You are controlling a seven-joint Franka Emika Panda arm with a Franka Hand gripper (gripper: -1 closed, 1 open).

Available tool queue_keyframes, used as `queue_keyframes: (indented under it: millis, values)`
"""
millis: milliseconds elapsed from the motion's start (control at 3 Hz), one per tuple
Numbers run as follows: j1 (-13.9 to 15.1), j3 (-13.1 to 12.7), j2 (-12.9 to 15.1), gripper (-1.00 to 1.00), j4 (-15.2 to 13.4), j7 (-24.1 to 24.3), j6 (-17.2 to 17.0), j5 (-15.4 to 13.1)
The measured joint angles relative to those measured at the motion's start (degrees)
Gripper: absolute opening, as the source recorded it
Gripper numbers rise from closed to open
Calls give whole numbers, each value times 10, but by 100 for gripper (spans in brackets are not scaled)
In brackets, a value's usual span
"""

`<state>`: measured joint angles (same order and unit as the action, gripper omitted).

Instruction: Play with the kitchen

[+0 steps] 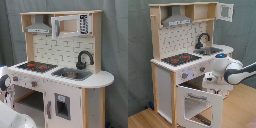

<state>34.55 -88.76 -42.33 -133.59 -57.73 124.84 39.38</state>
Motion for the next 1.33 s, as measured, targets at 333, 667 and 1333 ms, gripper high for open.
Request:
queue_keyframes:
  millis: [333, 667, 1333]
  values:
    - [-8, 11, -2, -100, -4, 1, -2, -5]
    - [-13, 16, -3, 100, -6, 1, -2, -9]
    - [-58, 45, -64, 100, -32, 4, -3, -37]
